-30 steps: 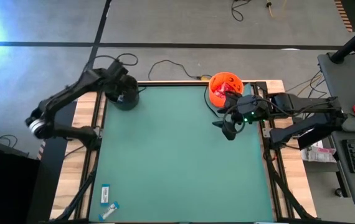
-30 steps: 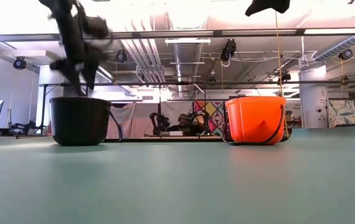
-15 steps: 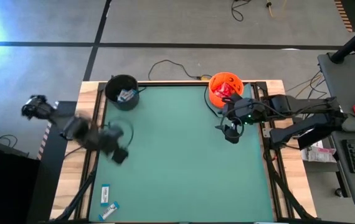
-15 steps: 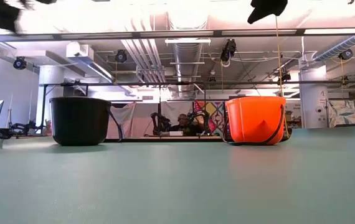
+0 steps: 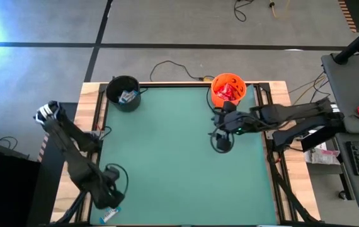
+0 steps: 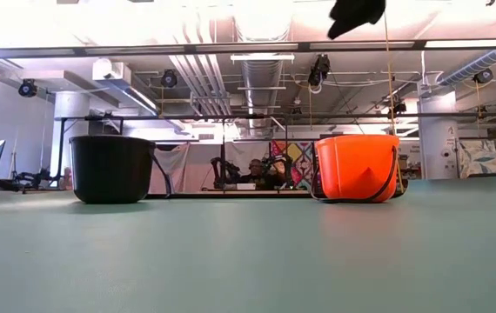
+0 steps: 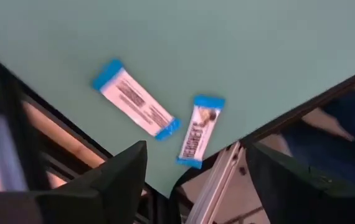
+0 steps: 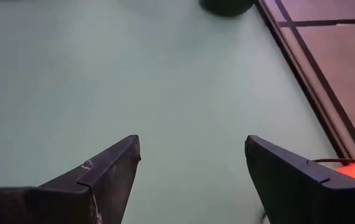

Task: Sort candy by brand, put in halloween buckets
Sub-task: Put the white candy into the black bucket

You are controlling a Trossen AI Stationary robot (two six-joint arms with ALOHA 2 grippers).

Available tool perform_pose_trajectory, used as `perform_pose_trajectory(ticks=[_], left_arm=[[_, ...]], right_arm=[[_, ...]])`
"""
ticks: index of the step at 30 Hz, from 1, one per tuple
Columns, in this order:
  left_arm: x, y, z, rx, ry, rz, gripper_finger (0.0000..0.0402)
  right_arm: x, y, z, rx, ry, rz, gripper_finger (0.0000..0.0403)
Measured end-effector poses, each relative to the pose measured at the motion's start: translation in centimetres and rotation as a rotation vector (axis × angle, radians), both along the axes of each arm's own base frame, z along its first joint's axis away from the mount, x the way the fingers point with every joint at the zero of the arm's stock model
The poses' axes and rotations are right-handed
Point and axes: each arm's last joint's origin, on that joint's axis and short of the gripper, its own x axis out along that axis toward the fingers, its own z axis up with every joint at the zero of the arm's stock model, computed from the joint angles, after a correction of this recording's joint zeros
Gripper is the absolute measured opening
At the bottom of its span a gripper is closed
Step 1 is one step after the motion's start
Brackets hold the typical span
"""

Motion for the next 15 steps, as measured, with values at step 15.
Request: perform_pose_trajectory(ticks=[15], left_arm=[[1.8, -4.5, -8.1, -0.028, 0.243, -0.343, 0.0281]], right_arm=[[3.1, 5.6, -3.0, 0.101, 0.043, 0.012, 0.0283]])
